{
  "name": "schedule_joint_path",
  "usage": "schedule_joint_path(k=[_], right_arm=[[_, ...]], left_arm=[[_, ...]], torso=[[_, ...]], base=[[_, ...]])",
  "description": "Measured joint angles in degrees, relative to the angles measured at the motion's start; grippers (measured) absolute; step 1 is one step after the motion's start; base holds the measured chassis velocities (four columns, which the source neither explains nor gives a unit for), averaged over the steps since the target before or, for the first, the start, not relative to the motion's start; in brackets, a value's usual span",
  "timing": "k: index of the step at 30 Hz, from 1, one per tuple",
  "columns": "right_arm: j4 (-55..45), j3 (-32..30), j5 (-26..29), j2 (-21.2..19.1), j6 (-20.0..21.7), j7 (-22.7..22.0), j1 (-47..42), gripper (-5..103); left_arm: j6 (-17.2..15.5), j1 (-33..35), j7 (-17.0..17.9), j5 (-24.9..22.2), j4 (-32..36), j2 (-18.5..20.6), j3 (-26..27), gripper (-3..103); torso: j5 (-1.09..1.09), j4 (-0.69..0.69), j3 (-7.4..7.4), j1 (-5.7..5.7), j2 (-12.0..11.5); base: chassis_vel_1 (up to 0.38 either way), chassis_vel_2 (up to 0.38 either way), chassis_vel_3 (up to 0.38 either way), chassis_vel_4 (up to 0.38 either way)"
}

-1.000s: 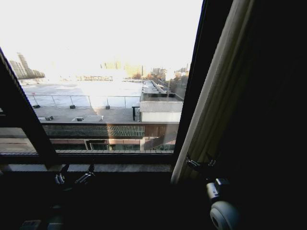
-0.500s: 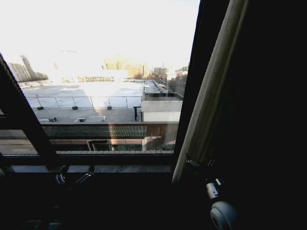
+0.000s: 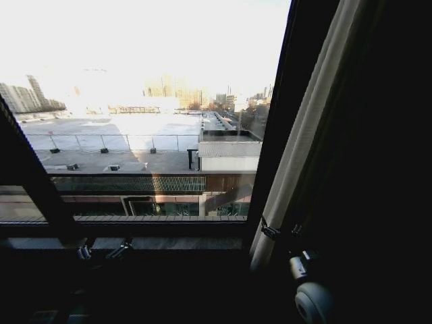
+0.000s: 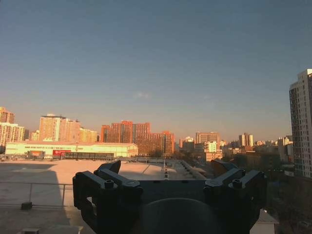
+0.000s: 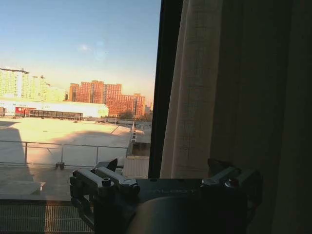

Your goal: Open the curtains by pulling them apart, changing their state from closed to fully open.

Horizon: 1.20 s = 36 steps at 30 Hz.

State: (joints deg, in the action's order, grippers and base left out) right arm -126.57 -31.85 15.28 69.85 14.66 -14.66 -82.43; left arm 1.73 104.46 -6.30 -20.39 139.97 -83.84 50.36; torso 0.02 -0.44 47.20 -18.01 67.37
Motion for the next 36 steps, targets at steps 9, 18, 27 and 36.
schedule_joint_path(k=[9,18,27,36], right_arm=[[8.0,-2.0,-0.4,-0.6,-0.1,-1.7,4.1,100],[16.1,-2.2,1.2,-1.2,-0.1,-2.0,12.1,100],[21.1,-1.4,2.3,-2.6,0.1,-1.6,18.7,90],[23.0,-0.3,2.5,-3.0,0.1,-1.4,21.7,58]], left_arm=[[-0.1,0.0,0.0,0.4,0.3,0.2,0.1,100],[-0.3,0.4,-0.2,0.9,0.6,0.5,0.0,100],[-0.4,0.5,-0.2,0.9,0.6,0.9,0.1,100],[-0.4,0.5,-0.2,0.9,0.6,0.6,0.1,100]], torso=[[-0.01,0.0,-0.01,0.04,0.0],[-0.01,0.01,-0.01,0.03,0.0],[0.0,0.0,0.0,0.02,0.0],[-0.01,0.0,0.0,0.02,0.0]], base=[[0.0,0.0,0.0,0.0],[0.0,0.0,0.0,0.0],[0.0,0.0,0.0,0.0],[0.0,0.0,0.0,0.0]])
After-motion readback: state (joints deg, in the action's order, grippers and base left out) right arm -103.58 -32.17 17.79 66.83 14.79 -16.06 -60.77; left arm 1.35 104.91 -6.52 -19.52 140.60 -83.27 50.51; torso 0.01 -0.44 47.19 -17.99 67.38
